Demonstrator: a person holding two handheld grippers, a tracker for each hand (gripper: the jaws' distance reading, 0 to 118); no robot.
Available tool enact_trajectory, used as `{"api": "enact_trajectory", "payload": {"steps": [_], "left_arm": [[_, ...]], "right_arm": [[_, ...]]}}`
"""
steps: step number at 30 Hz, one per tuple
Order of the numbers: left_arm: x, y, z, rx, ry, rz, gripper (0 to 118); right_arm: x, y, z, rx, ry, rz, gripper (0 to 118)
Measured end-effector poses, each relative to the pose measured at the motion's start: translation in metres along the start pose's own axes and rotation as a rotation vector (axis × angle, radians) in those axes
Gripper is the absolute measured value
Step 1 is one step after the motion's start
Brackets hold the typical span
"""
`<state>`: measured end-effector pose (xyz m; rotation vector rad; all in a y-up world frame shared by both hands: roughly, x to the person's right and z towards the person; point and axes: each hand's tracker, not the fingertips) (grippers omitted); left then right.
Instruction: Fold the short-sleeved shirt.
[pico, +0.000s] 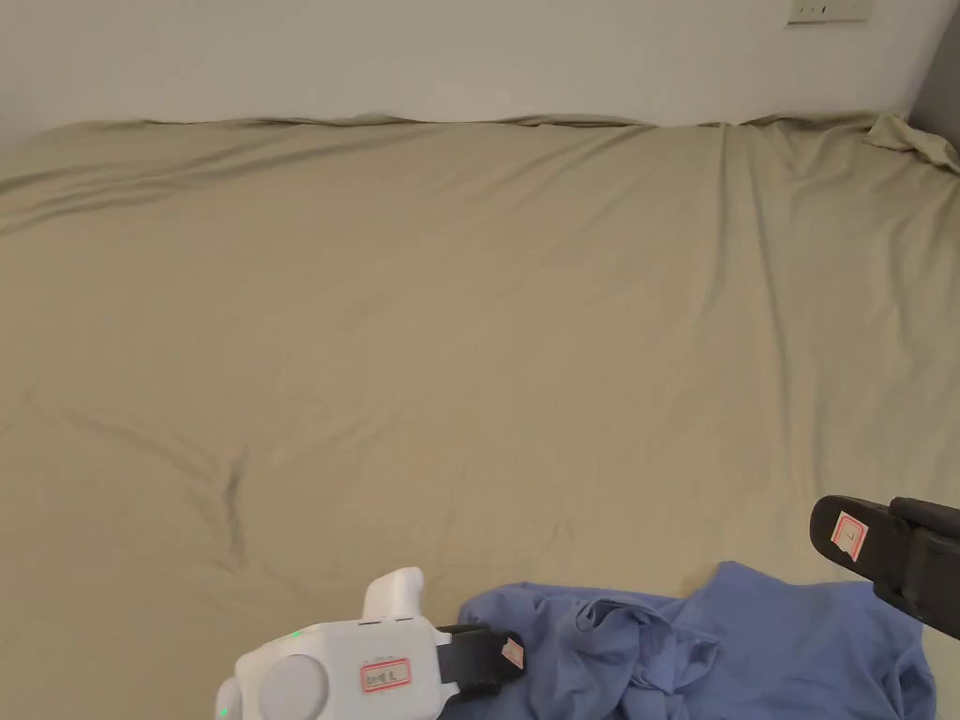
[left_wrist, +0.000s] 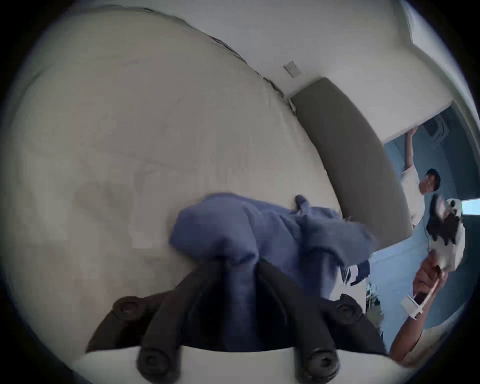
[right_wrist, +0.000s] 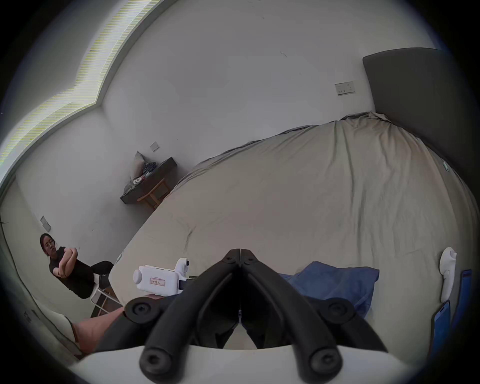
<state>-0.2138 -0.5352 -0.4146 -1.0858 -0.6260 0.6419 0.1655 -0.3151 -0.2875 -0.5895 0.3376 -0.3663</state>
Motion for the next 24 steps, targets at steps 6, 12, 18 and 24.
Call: {"api": "enact_trajectory", "payload": {"steps": [6,12,18,24], "left_arm": [[-0.017,0.000,0.055,0.098,0.033,0.026,12],[-0.048,0.013,0.110,0.137,0.130,0.059,11],[-0.072,0.028,0.176,0.191,0.273,0.055,11],[-0.047,0.031,0.192,0.185,0.367,0.003,11]], "right_arm": [[-0.004,0.001,-0.001,-0.024,-0.185,0.125,2],[-0.012,-0.006,-0.015,-0.058,-0.255,0.173,2],[-0.016,-0.012,-0.024,-0.072,-0.276,0.209,2],[-0.018,-0.015,-0.034,-0.070,-0.298,0.207,2]]}}
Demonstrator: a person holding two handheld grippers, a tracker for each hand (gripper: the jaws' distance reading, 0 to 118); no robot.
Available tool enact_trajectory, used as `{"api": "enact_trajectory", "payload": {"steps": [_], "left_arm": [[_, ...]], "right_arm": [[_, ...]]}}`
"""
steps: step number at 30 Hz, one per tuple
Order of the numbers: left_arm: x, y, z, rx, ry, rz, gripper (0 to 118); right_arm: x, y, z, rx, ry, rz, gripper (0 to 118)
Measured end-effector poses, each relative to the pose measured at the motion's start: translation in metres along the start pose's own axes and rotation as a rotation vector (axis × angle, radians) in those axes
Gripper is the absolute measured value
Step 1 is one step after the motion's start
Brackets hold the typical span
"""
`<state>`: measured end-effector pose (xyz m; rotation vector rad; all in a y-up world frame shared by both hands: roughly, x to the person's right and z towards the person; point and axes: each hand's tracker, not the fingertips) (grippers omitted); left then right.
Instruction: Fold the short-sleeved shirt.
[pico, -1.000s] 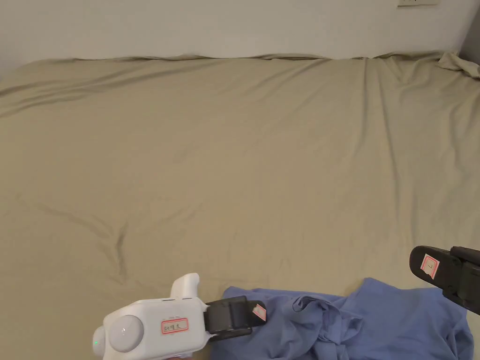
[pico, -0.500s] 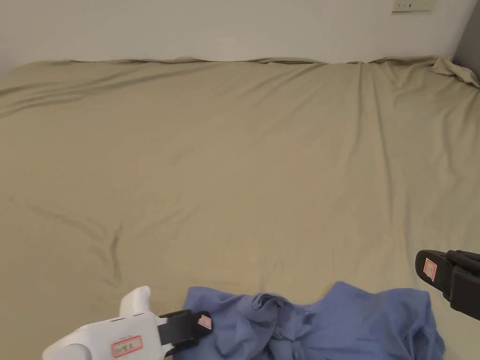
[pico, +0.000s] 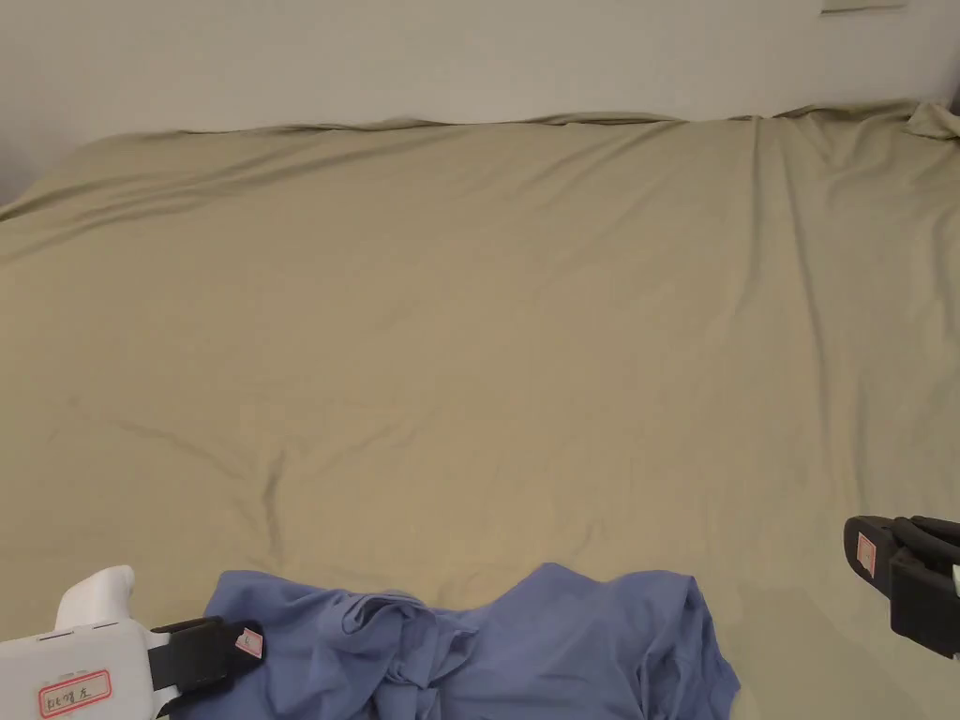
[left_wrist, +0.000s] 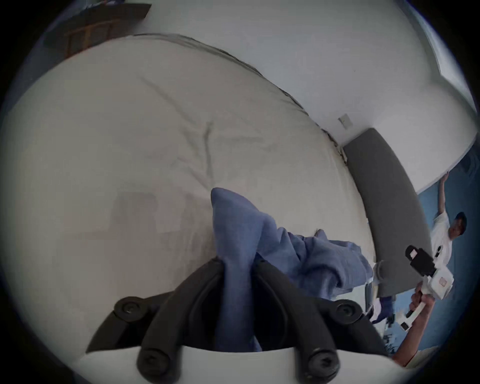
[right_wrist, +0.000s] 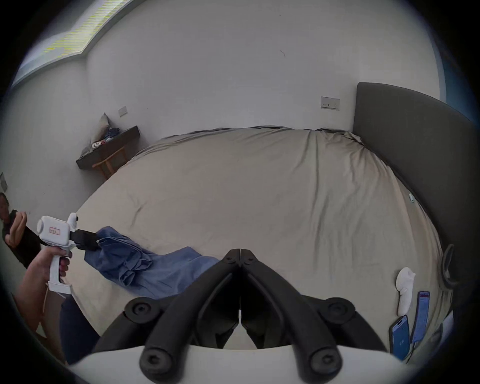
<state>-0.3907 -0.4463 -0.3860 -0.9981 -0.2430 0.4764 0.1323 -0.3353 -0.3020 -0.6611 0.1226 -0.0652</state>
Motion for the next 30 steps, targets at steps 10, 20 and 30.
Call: {"api": "enact_trajectory", "payload": {"steps": [10,20,30], "left_arm": [[0.161,-0.010,0.004,0.032,-0.091,-0.214,11],[0.259,-0.075,-0.146,-0.159,0.034,-0.426,12],[0.224,-0.048,-0.069,0.049,-0.309,-0.228,118]], "right_arm": [[0.012,-0.006,0.006,-0.004,0.008,-0.011,2],[0.025,-0.010,0.014,-0.016,-0.016,-0.032,2],[0.029,-0.012,0.010,-0.008,0.029,-0.054,2]]}}
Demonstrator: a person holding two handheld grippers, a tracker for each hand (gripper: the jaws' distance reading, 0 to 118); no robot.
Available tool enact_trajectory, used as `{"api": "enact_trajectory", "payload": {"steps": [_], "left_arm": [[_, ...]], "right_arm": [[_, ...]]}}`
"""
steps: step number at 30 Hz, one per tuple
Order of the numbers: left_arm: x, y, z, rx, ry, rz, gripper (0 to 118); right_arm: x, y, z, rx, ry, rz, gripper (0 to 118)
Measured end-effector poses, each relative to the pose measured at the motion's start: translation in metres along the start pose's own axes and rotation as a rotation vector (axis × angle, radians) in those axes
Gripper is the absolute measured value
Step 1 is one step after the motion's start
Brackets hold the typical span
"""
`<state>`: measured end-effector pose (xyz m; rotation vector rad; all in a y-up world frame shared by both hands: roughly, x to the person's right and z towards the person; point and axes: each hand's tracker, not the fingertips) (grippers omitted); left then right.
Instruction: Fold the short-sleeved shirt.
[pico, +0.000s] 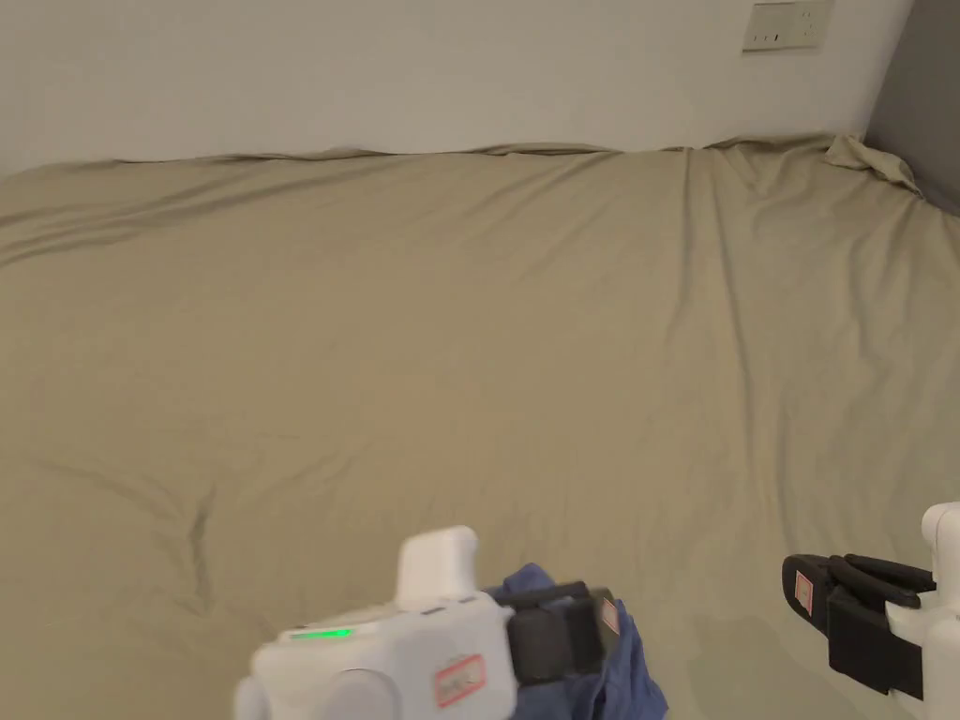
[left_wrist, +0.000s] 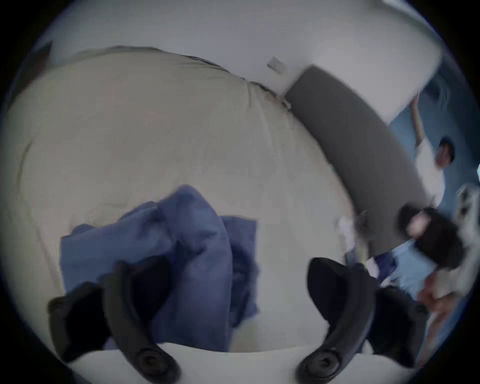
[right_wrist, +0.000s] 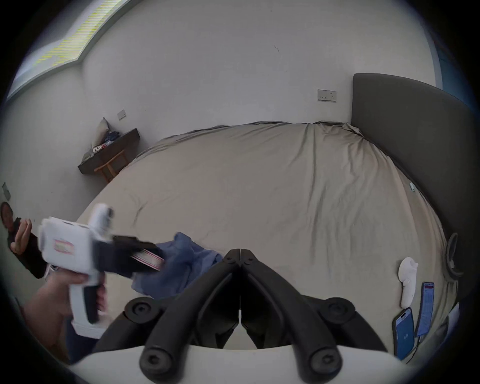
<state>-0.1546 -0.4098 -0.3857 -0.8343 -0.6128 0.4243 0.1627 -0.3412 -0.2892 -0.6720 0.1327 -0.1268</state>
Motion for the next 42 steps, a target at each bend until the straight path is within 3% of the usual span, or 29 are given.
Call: {"api": "enact_trajectory", "payload": {"steps": [3,4,6,7,9,10,13,22,26,29,31,34,37,40,42], "left_arm": [[-0.008,0.014,0.034,0.066,0.289,-0.144,117],[-0.012,0.014,0.037,0.077,0.388,-0.212,106],[-0.017,0.009,0.023,0.041,0.463,-0.286,0],[-0.018,0.003,0.012,0.016,0.458,-0.260,0],[-0.017,-0.010,-0.012,-0.077,0.262,-0.194,0],[-0.010,-0.020,-0.026,-0.104,0.235,-0.203,0],[0.020,-0.046,-0.067,-0.152,0.226,-0.342,0],[0.065,-0.080,-0.150,-0.252,0.217,-0.370,0],[0.069,-0.086,-0.161,-0.270,0.225,-0.398,0],[0.072,-0.077,-0.151,-0.340,0.095,-0.312,0],[0.069,-0.056,-0.111,-0.252,-0.017,-0.233,0],[0.035,-0.026,-0.040,-0.115,-0.077,-0.119,0],[-0.023,-0.004,0.025,-0.006,0.045,-0.053,0],[-0.074,0.001,0.062,0.015,0.153,-0.007,0],[-0.098,-0.004,0.077,0.021,0.153,0.077,0]], "right_arm": [[0.004,0.001,0.003,0.021,0.000,-0.025,2],[0.004,0.001,0.003,0.024,-0.001,-0.029,2],[0.005,0.000,0.003,0.026,-0.009,-0.039,2],[0.006,0.000,0.002,0.025,-0.010,-0.043,2],[0.007,-0.001,0.001,0.018,-0.020,-0.047,2],[0.007,-0.002,0.000,0.016,-0.027,-0.049,2],[0.008,-0.003,0.001,0.005,-0.037,-0.051,2],[0.014,-0.006,0.011,-0.004,-0.054,-0.046,2],[0.017,-0.004,0.016,0.008,-0.054,-0.053,2],[0.018,-0.001,0.020,0.038,-0.044,-0.056,2],[0.019,0.001,0.021,0.062,-0.020,-0.058,2],[0.016,0.007,0.015,0.079,0.079,-0.082,2],[0.012,0.006,-0.014,0.002,0.286,-0.124,2],[0.001,-0.007,-0.063,-0.113,0.404,-0.140,2],[-0.002,-0.020,-0.101,-0.213,0.477,-0.195,2]]}}
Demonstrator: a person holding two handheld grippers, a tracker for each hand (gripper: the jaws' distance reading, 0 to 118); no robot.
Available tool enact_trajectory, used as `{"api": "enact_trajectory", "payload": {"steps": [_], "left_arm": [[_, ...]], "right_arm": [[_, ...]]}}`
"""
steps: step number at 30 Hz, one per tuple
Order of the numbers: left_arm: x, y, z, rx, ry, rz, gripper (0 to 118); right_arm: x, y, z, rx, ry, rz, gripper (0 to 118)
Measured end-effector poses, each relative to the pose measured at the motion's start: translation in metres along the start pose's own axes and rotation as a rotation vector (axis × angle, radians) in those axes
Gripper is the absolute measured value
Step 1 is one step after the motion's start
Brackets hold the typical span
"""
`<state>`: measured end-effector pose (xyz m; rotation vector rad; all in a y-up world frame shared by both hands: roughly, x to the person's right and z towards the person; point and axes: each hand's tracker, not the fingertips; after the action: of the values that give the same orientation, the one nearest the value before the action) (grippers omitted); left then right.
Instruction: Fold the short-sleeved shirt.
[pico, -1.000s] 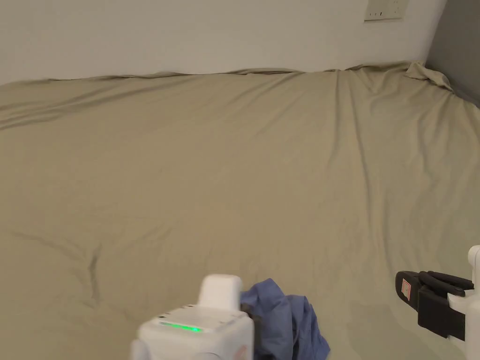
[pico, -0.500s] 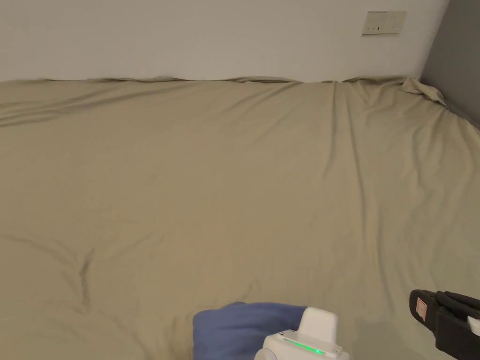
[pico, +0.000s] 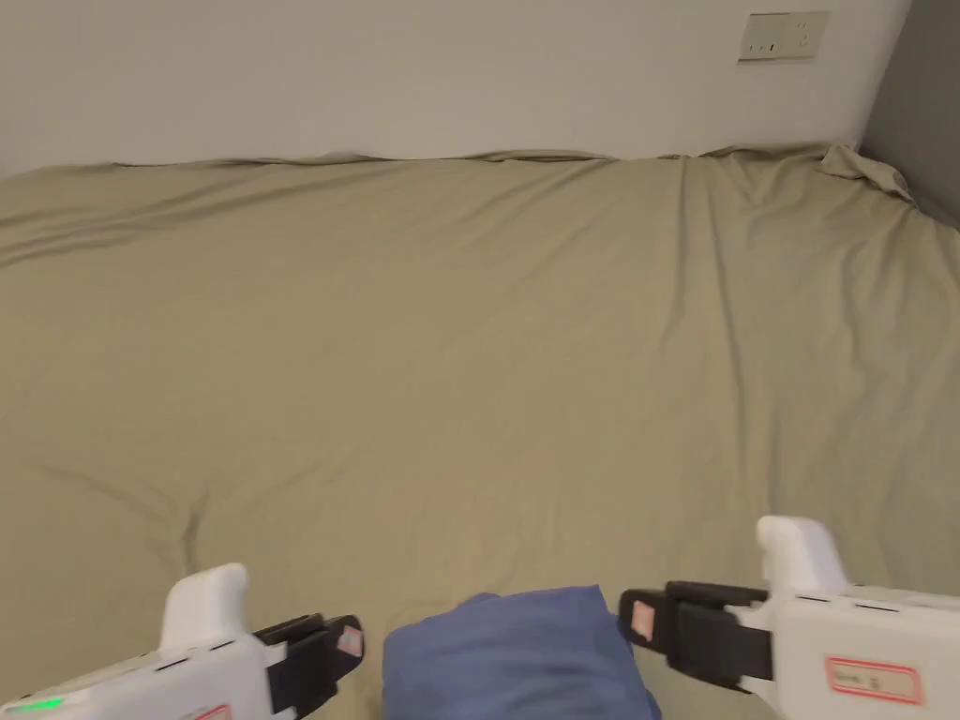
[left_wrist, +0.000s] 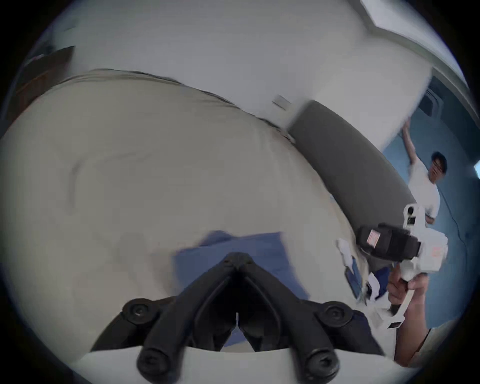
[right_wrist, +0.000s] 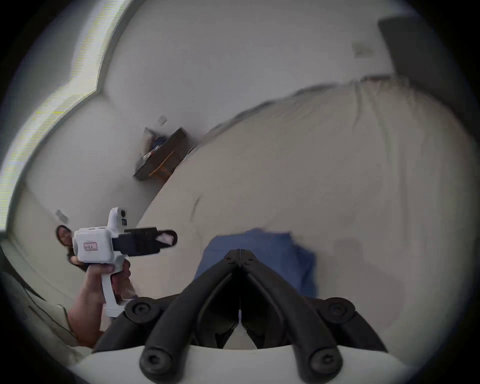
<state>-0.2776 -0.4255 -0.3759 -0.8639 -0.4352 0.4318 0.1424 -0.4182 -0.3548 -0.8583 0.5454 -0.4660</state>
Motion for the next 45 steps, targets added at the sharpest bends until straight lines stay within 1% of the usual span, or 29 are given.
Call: {"api": "enact_trajectory", "payload": {"steps": [1,4,5,6,7,9,10,11,12,13,15,16,18,22,23,25,26,28,29,31,32,34,35,37,38,40,42,44,45], "left_arm": [[-0.008,-0.004,0.001,0.003,-0.005,0.040,0],[-0.017,-0.013,0.001,-0.010,-0.014,0.072,0],[-0.017,-0.016,-0.001,-0.016,-0.028,0.085,0],[-0.017,-0.017,-0.003,-0.020,-0.036,0.090,0],[-0.017,-0.019,-0.007,-0.024,-0.038,0.087,0],[-0.016,-0.022,-0.015,-0.037,-0.041,0.081,0],[-0.016,-0.022,-0.021,-0.047,-0.053,0.076,0],[-0.015,-0.021,-0.029,-0.072,-0.068,0.068,19],[-0.013,-0.020,-0.036,-0.085,-0.081,0.064,70],[-0.009,-0.021,-0.044,-0.093,-0.095,0.057,115],[0.001,-0.021,-0.068,-0.188,-0.114,0.059,118],[0.004,-0.015,-0.068,-0.141,-0.145,0.047,118],[0.013,-0.029,-0.088,-0.215,-0.125,0.033,118],[0.028,-0.035,-0.119,-0.274,-0.125,0.009,118],[0.030,-0.037,-0.123,-0.281,-0.123,0.015,115],[0.032,-0.040,-0.127,-0.288,-0.078,0.032,91],[0.034,-0.039,-0.127,-0.276,-0.047,0.018,75],[0.037,-0.036,-0.121,-0.277,-0.067,0.007,53],[0.038,-0.034,-0.116,-0.271,-0.071,0.005,43],[0.047,-0.032,-0.112,-0.270,-0.059,-0.045,39],[0.050,-0.032,-0.110,-0.265,-0.060,-0.056,38],[0.050,-0.027,-0.103,-0.261,-0.084,-0.042,37],[0.047,-0.023,-0.098,-0.266,-0.114,-0.012,37],[0.036,-0.012,-0.080,-0.264,-0.168,0.005,37],[0.029,-0.006,-0.069,-0.259,-0.153,0.000,37],[0.005,0.011,-0.043,-0.258,-0.145,0.000,37],[-0.025,0.027,-0.011,-0.234,-0.091,0.003,37],[-0.066,0.045,0.025,-0.217,0.014,-0.018,37],[-0.090,0.053,0.039,-0.217,0.066,-0.026,37]], "right_arm": [[0.013,-0.003,-0.020,-0.048,0.016,-0.059,2],[0.047,-0.014,-0.063,-0.171,-0.071,-0.187,2],[0.055,-0.019,-0.071,-0.192,-0.125,-0.198,2],[0.062,-0.024,-0.077,-0.216,-0.129,-0.194,2],[0.068,-0.027,-0.080,-0.228,-0.157,-0.214,2],[0.075,-0.028,-0.078,-0.191,-0.096,-0.241,2],[0.076,-0.024,-0.076,-0.203,-0.103,-0.250,2],[0.077,-0.024,-0.077,-0.205,-0.099,-0.249,2],[0.074,-0.025,-0.077,-0.208,-0.098,-0.232,2],[0.076,-0.026,-0.077,-0.206,-0.094,-0.223,2],[0.084,-0.026,-0.076,-0.204,-0.067,-0.252,2],[0.088,-0.028,-0.077,-0.198,-0.048,-0.277,2],[0.092,-0.030,-0.076,-0.190,-0.033,-0.295,2],[0.092,-0.031,-0.075,-0.187,-0.022,-0.288,2],[0.094,-0.030,-0.075,-0.188,-0.015,-0.291,2],[0.094,-0.031,-0.075,-0.187,-0.008,-0.294,2],[0.095,-0.032,-0.074,-0.184,-0.004,-0.295,2],[0.097,-0.034,-0.074,-0.176,0.005,-0.310,2],[0.097,-0.034,-0.073,-0.170,0.009,-0.314,2],[0.092,-0.035,-0.070,-0.157,0.005,-0.309,2],[0.085,-0.034,-0.068,-0.146,-0.009,-0.289,2],[0.067,-0.030,-0.058,-0.087,-0.037,-0.187,2],[0.056,-0.027,-0.049,-0.025,-0.032,-0.157,2],[0.033,-0.019,-0.023,0.117,0.072,-0.132,2],[0.022,-0.013,-0.009,0.181,0.082,-0.107,2],[-0.001,-0.003,0.023,0.278,0.056,-0.017,2],[-0.016,0.007,0.048,0.313,0.012,0.058,2],[-0.031,0.013,0.069,0.347,-0.067,0.130,2],[-0.034,0.014,0.076,0.349,-0.075,0.148,2]]}}
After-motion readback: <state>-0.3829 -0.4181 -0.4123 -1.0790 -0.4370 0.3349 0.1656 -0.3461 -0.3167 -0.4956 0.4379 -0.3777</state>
